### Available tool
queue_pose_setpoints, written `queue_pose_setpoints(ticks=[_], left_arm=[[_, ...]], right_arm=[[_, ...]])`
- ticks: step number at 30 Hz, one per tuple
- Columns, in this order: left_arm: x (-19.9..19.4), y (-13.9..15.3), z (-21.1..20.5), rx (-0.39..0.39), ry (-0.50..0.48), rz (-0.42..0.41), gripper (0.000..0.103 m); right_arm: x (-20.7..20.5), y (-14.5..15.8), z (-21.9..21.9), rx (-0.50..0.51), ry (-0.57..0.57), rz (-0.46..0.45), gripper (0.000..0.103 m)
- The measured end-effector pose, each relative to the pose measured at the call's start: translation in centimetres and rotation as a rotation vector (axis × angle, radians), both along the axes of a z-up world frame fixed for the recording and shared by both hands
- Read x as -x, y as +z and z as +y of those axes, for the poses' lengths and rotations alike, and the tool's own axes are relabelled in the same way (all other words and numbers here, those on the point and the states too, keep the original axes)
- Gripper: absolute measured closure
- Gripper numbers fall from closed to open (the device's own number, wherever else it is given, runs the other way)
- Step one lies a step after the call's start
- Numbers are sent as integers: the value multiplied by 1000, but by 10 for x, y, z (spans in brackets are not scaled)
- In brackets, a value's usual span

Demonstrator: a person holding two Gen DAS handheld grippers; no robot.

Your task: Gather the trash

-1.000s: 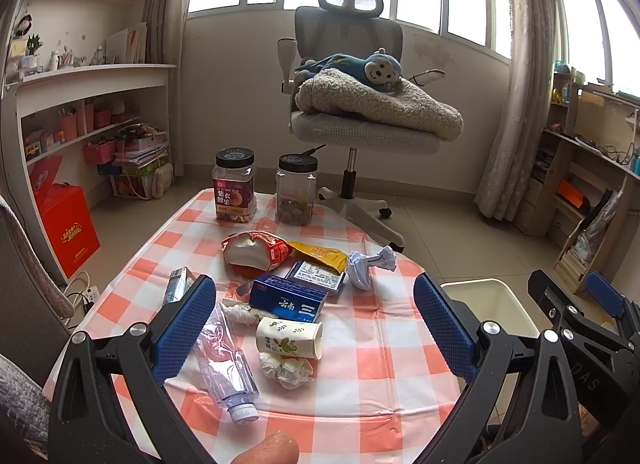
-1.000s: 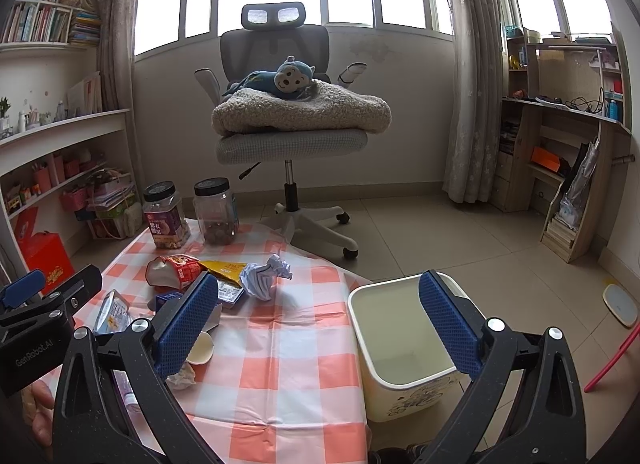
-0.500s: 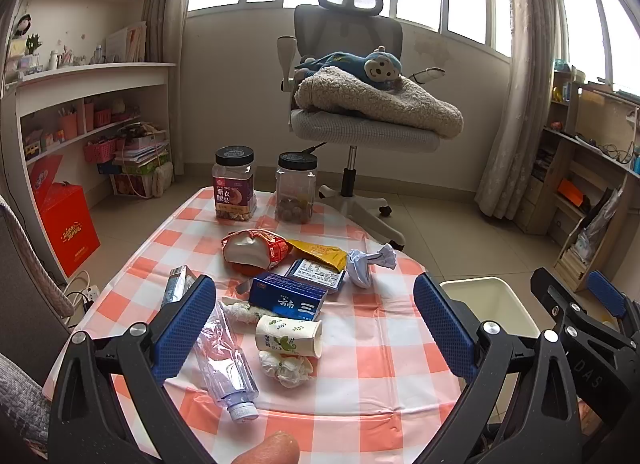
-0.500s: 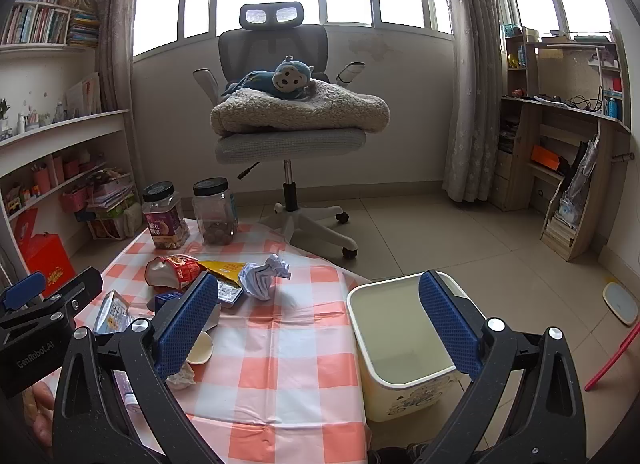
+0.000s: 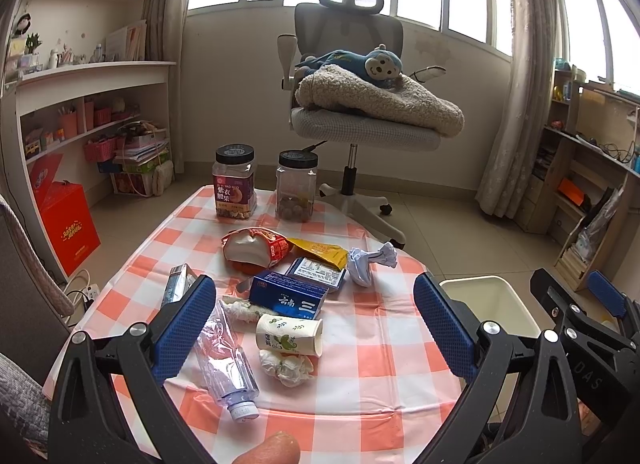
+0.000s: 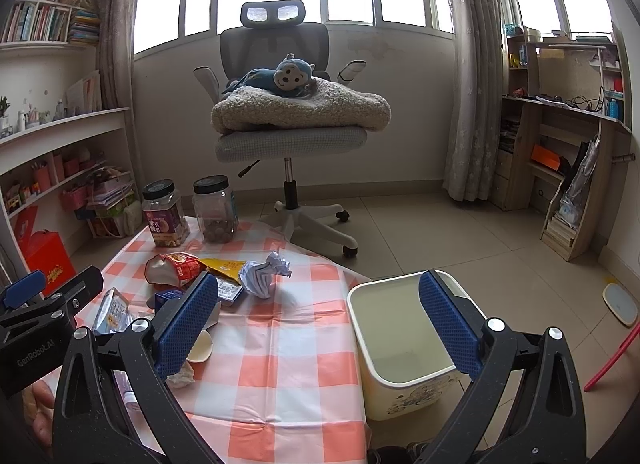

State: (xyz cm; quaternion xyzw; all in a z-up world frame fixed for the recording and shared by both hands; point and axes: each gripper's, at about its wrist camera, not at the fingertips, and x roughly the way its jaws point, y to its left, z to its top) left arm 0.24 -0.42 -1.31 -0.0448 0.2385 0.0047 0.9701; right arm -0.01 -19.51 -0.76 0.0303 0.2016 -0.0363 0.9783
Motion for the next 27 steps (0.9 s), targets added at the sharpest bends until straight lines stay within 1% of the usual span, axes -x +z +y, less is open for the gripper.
queue_pose_setpoints(ticks=[4,7,9,11,13,14,16,17,19,20,21,22,23,24,25,26,27], left_arm=[[-1,-1,3,9,10,6,7],[-9,-4,18,36,49,50,7],[-19,-5,36,44,97,91,7],[-33,0,56,69,125,131,7],[-45,3,82,114,146,168,7],[-52,2,96,148,157,197,7],[-70,-9,123,216,175,301,7],[-80,-22,134,240,174,375,7],[-95,-61,150,271,177,568,7],[-96,-81,155,276,191,631,7],[-97,-97,157,266,205,676,7],[-98,-111,159,277,223,715,7],[-100,-123,160,326,230,751,7],[-102,-133,162,397,222,779,7],[-106,-140,162,451,216,800,7],[-109,-145,160,461,222,815,7],[-114,-148,158,437,239,827,7]], right_arm=[[0,-1,-1,-5,-3,-1,7],[-6,-6,-2,-23,2,46,7],[-15,-7,-3,-34,20,98,7],[-26,-6,0,-19,43,142,7],[-37,-3,5,1,76,182,7],[-44,-1,8,3,94,203,7],[-61,1,13,0,127,256,7],[-70,-1,16,-5,146,287,7],[-89,-6,19,-17,167,341,7],[-97,-10,21,-18,173,362,7],[-104,-16,22,-17,182,382,7],[-112,-22,21,-15,191,403,7],[-118,-30,21,-15,200,424,7],[-125,-38,20,-20,213,451,7],[-131,-46,20,-27,228,482,7],[-135,-53,21,-33,243,517,7],[-140,-58,24,-34,258,546,7]])
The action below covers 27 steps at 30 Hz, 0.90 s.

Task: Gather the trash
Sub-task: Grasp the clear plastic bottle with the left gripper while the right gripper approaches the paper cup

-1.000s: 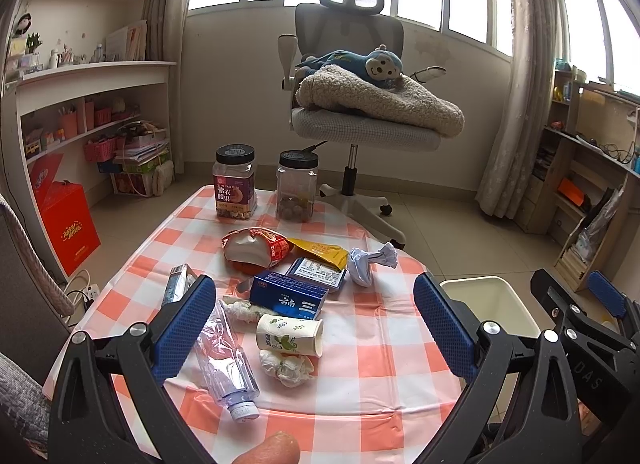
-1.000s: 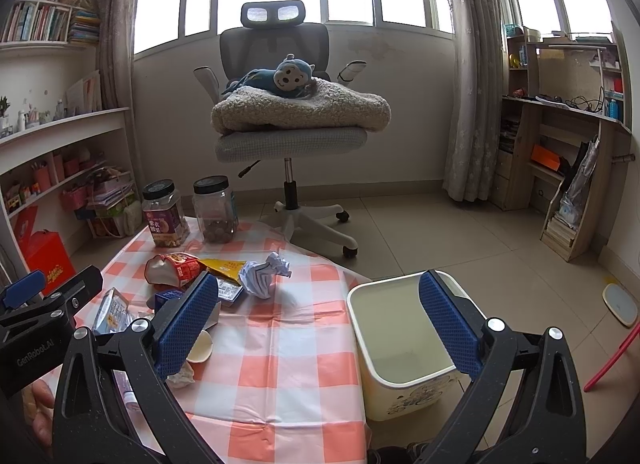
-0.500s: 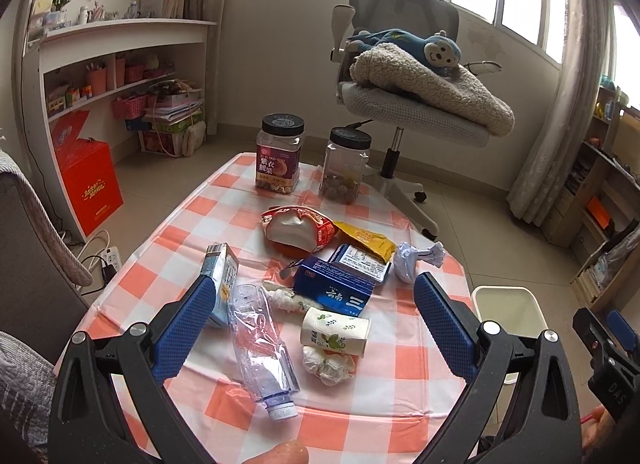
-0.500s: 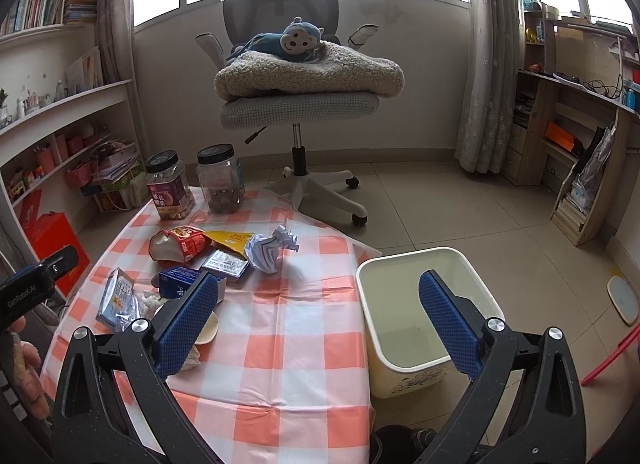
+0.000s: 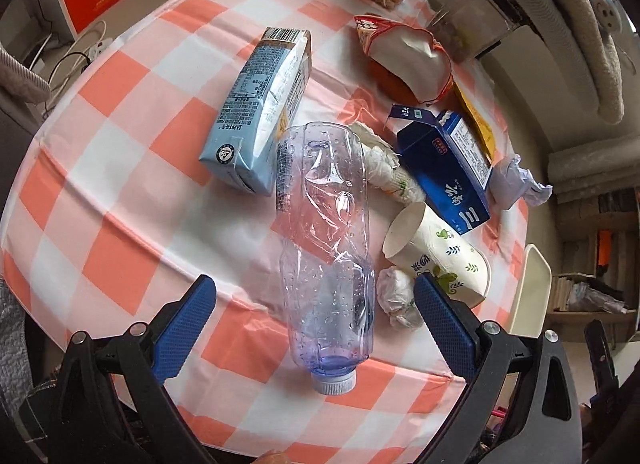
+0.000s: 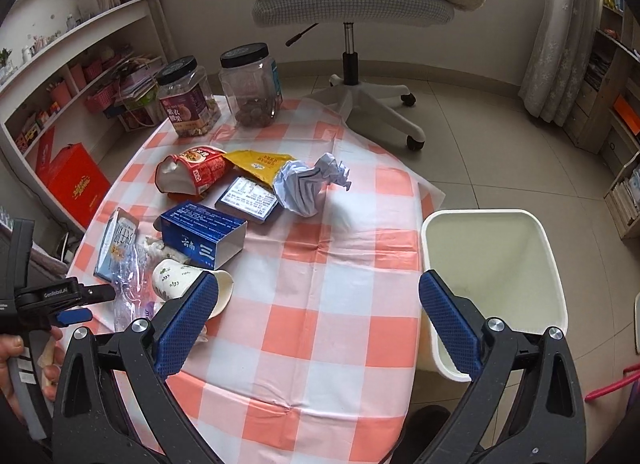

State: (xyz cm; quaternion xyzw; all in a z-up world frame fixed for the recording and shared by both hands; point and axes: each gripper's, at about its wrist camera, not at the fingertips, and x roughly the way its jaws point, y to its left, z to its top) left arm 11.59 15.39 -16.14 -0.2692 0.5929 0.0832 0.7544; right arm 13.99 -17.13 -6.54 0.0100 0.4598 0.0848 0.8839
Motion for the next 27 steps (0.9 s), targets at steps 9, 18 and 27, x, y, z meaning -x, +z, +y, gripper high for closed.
queue_pose_setpoints(ticks=[9,18,27], left_arm=[[-37,-36,-1,49,4,96,39],[-13,49,-12,-18,-136,-175,45],[9,103,35,-122,-86,-343,46]], right_arm=[[-21,-11,44,58,211,13,7],[-23,-28,106,195,467,-37,7],[-15,-72,174,333,663,7,18]])
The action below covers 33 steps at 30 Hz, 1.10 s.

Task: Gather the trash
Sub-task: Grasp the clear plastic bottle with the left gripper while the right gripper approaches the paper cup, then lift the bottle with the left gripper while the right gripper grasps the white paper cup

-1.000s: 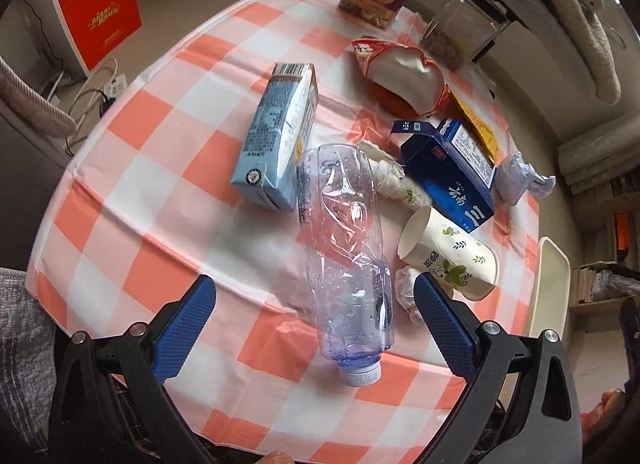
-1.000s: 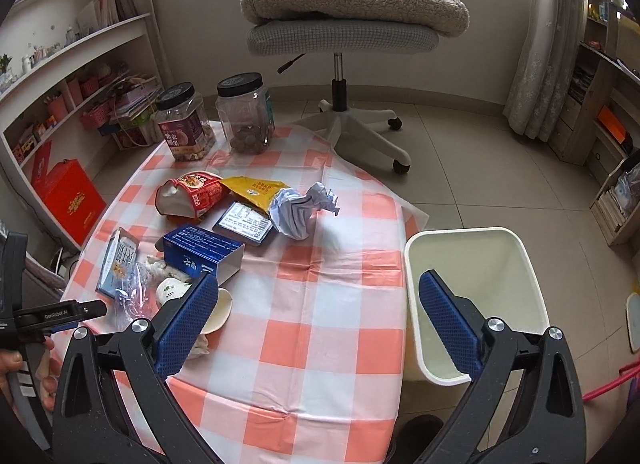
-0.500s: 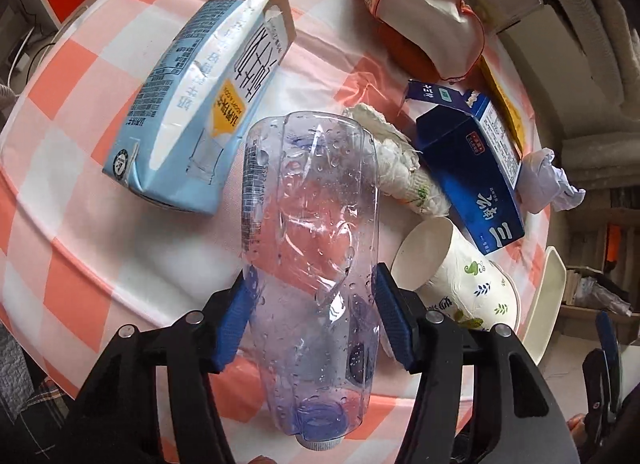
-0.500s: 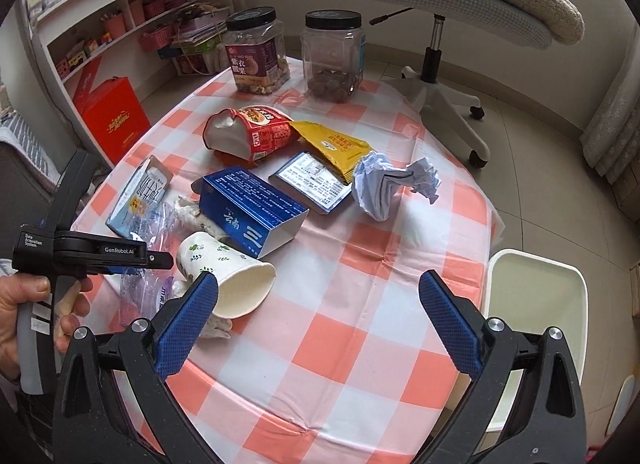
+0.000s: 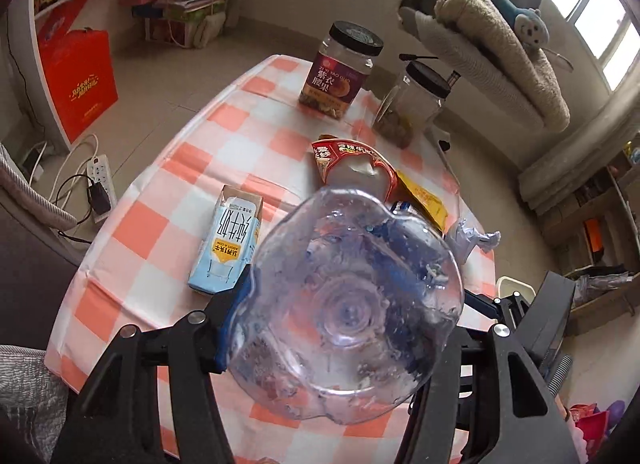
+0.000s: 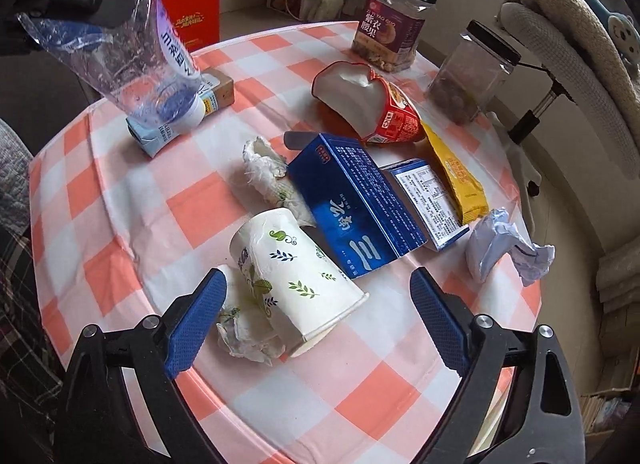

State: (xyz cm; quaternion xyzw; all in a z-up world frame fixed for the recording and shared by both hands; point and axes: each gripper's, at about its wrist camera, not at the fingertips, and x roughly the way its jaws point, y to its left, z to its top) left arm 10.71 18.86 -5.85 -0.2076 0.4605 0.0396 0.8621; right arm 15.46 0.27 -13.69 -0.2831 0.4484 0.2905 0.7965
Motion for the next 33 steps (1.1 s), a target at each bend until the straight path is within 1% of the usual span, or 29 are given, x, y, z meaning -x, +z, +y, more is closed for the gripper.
queue_pose_setpoints(ticks=[2,3,4,5,7,10,16,22,28,33], left_arm=[[-2,-2,1,2,-2,6,46],[-3,-4,1,6,-3,12,46],[-5,-7,2,12,-2,18,46],[-4,-8,3,18,0,22,46],[-4,-9,5,23,4,22,46],[0,-6,5,22,1,6,46],[0,-1,-3,15,-13,-22,47],[-4,2,-19,11,-33,-43,47],[-12,5,-43,13,-71,-70,47],[-19,4,-71,16,-125,-84,47]], right_arm=[[-2,-11,8,33,9,22,29],[-4,-17,11,45,9,39,40],[-6,-21,11,48,6,60,44],[-6,-21,10,33,-3,67,45],[-10,-16,5,-24,-26,95,53],[-16,-3,-9,-144,-77,126,58],[-23,22,-38,-269,-186,106,59],[-21,51,-68,-362,-255,37,59],[-21,69,-106,-385,-342,-42,59],[-23,78,-152,-389,-465,-91,58]])
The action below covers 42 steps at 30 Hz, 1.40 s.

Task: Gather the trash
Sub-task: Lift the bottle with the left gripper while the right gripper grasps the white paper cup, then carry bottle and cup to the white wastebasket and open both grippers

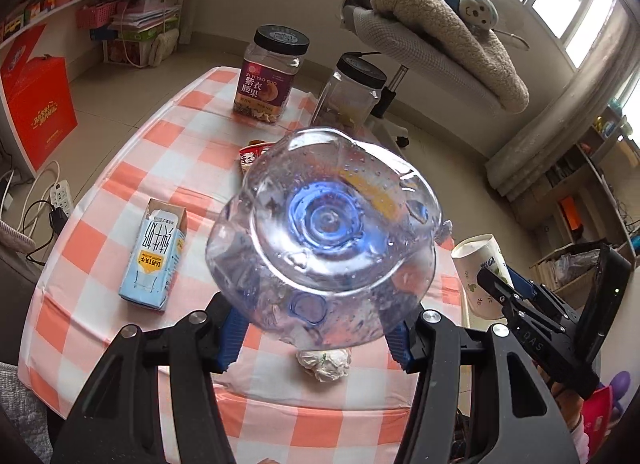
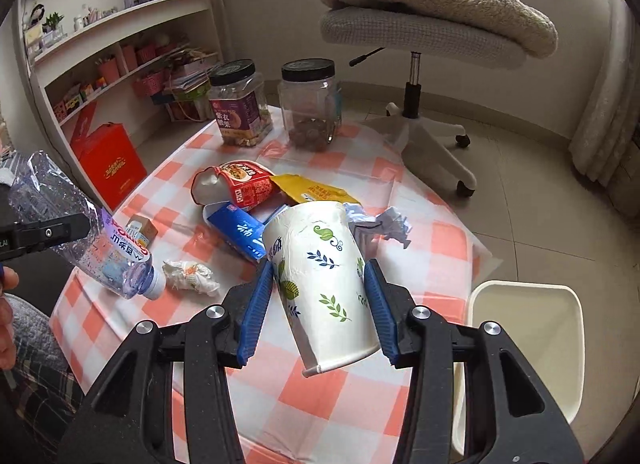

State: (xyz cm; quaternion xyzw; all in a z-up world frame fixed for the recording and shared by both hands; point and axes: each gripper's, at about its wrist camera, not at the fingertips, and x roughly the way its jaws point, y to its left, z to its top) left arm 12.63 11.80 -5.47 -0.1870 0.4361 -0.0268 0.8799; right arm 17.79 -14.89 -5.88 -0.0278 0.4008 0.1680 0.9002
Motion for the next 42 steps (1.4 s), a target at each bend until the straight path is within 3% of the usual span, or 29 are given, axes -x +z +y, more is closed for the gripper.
queue_pose_setpoints(ticks=[10,18,22,36,38,39,42], left_arm=[[-14,-2,-53,27,-94,-46,47],[-17,9,-123,46,-253,-119,47],[-22,13,-169,32,-332,-127,47],[-55,7,-345,-16,-540,-60,46],[-62,8,-358,-33,-540,-48,32],[-63,11,-360,-44,-529,-57,19],[-60,20,-357,-83,-516,-94,18]], right_arm=[[-8,0,-112,-30,-330,37,57],[5,-12,-192,-51,-615,131,50],[21,1,-227,-101,-732,77,28],[64,33,-305,-235,-927,-52,23],[69,37,-310,-233,-943,-75,21],[71,38,-312,-226,-952,-87,20],[75,39,-312,-189,-960,-104,19]])
